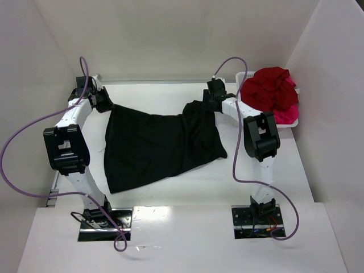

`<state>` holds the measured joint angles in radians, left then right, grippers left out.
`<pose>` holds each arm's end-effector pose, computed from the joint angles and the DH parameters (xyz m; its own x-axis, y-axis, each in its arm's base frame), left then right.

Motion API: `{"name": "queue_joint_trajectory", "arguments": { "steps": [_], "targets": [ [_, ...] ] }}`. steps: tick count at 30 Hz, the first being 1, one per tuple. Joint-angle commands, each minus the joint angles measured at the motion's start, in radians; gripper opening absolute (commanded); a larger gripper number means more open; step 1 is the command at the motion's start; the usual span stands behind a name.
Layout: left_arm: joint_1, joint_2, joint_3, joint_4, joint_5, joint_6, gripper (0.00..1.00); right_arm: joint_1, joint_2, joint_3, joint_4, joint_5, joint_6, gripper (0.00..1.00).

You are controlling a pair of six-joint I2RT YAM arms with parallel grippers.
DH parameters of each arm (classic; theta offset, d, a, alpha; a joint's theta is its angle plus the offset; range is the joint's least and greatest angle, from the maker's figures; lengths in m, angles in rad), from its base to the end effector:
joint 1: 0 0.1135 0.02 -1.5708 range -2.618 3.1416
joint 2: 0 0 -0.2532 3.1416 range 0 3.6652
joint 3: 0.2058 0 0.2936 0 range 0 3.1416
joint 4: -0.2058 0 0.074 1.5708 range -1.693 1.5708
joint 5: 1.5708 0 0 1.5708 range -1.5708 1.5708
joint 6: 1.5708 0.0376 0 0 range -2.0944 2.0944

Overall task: Fold and stack the t-shirts
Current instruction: Flatten out the tshirt

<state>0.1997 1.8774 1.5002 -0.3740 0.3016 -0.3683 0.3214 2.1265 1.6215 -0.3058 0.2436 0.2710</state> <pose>0.4590 0.0815 0.2298 -0.6325 -0.4788 -0.6089 -0.2190 0.8646 -0.4523 0.4870 0.1526 0.1620 -0.7025 0.0399 -0.7106 0.0406 0.9990 0.0160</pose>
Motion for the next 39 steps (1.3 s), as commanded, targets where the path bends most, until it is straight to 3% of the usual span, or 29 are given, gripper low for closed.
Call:
{"name": "queue_joint_trajectory", "arguments": {
  "steps": [1,7,26,31,32,35,37,39],
  "targets": [
    [0.006,-0.011,0.011,0.021,0.024,0.022,0.00,0.008,-0.022,0.038,0.079,-0.078,0.000,0.68],
    [0.006,-0.011,0.011,0.012,0.024,0.031,0.00,0.008,0.018,0.087,0.054,-0.124,0.013,0.60],
    [0.006,-0.011,0.029,0.012,0.051,0.040,0.00,-0.019,0.088,0.113,0.025,-0.168,-0.015,0.65],
    [0.006,-0.011,0.029,0.012,0.060,0.040,0.00,-0.019,0.089,0.113,0.025,-0.179,-0.015,0.37],
    [0.006,-0.011,0.029,0.012,0.060,0.049,0.00,-0.019,0.089,0.113,0.036,-0.179,-0.015,0.27],
    [0.006,-0.011,0.029,0.012,0.060,0.049,0.00,-0.019,0.099,0.124,0.036,-0.179,-0.006,0.14],
    [0.006,-0.011,0.029,0.003,0.060,0.049,0.00,-0.019,0.108,0.150,0.011,-0.170,-0.006,0.17],
    [0.006,-0.011,0.029,0.003,0.060,0.049,0.00,-0.019,0.084,0.131,0.011,-0.155,-0.006,0.35]
  ]
}}
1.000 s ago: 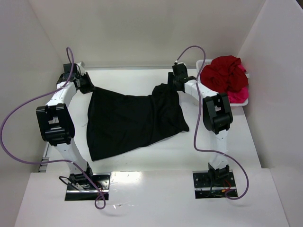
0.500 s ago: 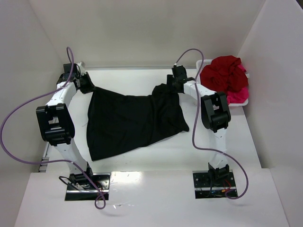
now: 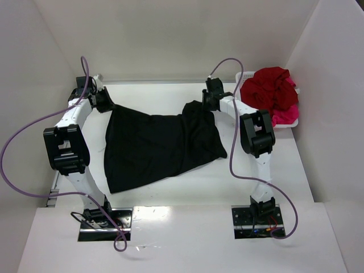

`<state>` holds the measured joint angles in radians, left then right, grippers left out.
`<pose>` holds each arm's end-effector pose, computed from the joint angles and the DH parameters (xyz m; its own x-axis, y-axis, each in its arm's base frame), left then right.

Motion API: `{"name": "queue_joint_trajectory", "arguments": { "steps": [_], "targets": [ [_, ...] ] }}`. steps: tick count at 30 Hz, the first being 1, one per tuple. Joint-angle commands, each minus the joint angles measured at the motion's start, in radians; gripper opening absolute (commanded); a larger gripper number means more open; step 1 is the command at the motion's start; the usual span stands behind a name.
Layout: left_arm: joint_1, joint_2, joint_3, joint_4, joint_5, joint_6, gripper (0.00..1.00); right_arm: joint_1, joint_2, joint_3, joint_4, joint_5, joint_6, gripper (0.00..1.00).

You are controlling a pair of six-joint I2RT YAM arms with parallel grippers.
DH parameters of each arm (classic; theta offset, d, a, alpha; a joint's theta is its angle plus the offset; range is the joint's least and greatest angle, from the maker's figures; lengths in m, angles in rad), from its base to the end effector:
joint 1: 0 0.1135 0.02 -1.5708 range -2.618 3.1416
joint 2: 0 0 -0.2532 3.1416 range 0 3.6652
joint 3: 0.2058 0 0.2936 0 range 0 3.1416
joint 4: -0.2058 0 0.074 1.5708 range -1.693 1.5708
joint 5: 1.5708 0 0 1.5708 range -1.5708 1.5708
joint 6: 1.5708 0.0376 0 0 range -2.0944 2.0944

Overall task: Fold and stack the t-shirts
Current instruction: Flatten out the tshirt

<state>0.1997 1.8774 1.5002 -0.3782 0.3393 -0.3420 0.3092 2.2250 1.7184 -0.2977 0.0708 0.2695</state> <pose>0.4586 0.0801 0.2298 -0.6500 -0.4542 -0.6093 -0.1778 0.8704 -0.4591 0.5074 0.1593 0.1471 -0.7298 0.0457 -0.6822 -0.0648 0.9886 0.1356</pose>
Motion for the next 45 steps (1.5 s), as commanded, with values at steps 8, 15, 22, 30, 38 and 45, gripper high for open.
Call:
{"name": "queue_joint_trajectory", "arguments": {
  "steps": [8,15,22,30,38,45],
  "targets": [
    [0.006,-0.011,0.038,0.007,0.032,0.023,0.00,-0.038,-0.037,0.000,0.019,0.018,-0.003,0.93],
    [0.006,-0.011,0.038,0.007,0.032,0.023,0.00,-0.047,-0.018,0.000,0.019,-0.103,-0.003,0.77],
    [0.006,-0.001,0.038,0.007,0.050,0.023,0.00,-0.047,0.002,0.000,0.019,-0.239,-0.013,0.74],
    [0.006,-0.001,0.038,0.007,0.050,0.023,0.00,-0.047,0.022,0.000,0.019,-0.230,-0.013,0.36],
    [0.015,-0.001,0.048,-0.002,0.050,0.023,0.00,-0.047,0.026,0.033,0.014,-0.131,0.017,0.00],
    [0.024,-0.109,0.138,-0.037,0.060,0.023,0.00,-0.047,-0.178,0.171,-0.012,-0.023,0.007,0.00]
  ]
}}
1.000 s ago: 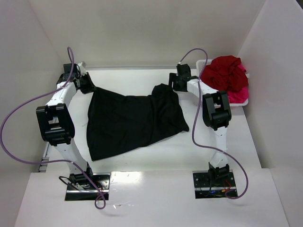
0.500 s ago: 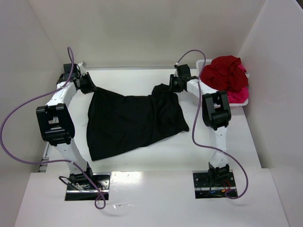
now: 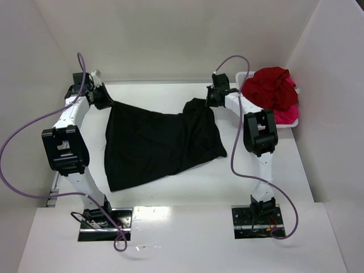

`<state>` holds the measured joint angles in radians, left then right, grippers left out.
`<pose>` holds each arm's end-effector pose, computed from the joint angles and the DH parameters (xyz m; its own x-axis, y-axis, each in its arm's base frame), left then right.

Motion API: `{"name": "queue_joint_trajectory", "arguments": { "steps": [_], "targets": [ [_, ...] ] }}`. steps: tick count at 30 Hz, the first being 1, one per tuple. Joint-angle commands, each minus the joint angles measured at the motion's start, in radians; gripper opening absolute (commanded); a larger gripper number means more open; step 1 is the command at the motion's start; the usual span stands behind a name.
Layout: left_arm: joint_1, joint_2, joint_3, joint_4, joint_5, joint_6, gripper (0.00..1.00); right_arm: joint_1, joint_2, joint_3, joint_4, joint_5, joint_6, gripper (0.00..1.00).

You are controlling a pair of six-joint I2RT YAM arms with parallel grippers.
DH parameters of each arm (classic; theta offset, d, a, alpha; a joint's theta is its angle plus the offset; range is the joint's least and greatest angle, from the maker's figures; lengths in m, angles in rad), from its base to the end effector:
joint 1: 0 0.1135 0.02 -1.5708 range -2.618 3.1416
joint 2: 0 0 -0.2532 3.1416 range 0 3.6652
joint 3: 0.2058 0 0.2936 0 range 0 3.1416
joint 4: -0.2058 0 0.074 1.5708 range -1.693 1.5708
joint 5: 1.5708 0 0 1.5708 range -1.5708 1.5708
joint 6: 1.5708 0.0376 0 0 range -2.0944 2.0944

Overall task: Fold and stack the t-shirts
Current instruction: Flatten out the tshirt

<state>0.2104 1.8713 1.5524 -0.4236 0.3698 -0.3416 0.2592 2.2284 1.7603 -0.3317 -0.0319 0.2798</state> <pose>0.4596 0.0842 0.2485 -0.6450 -0.4571 -0.6123 -0.1596 0.8642 -0.4771 0.5179 0.1386 0.1577 -0.7430 0.0886 -0.6634 -0.0754 0.9738 0.2144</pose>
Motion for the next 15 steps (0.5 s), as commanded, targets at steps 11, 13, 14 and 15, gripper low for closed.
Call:
{"name": "queue_joint_trajectory", "arguments": {
  "steps": [11,13,14,15],
  "targets": [
    [0.038,-0.430,0.241,-0.038,0.000,0.023,0.00,0.003,-0.715,0.098,0.054,0.182,-0.047,0.00],
    [0.038,-0.465,0.284,-0.059,-0.014,0.023,0.00,0.003,-0.792,0.077,0.065,0.205,-0.047,0.00],
    [0.038,-0.497,0.300,-0.060,-0.014,0.023,0.00,0.003,-0.824,0.077,0.054,0.205,-0.060,0.00],
    [0.038,-0.512,0.316,-0.073,-0.014,0.023,0.00,0.003,-0.881,0.077,0.043,0.205,-0.071,0.00]
  ]
}}
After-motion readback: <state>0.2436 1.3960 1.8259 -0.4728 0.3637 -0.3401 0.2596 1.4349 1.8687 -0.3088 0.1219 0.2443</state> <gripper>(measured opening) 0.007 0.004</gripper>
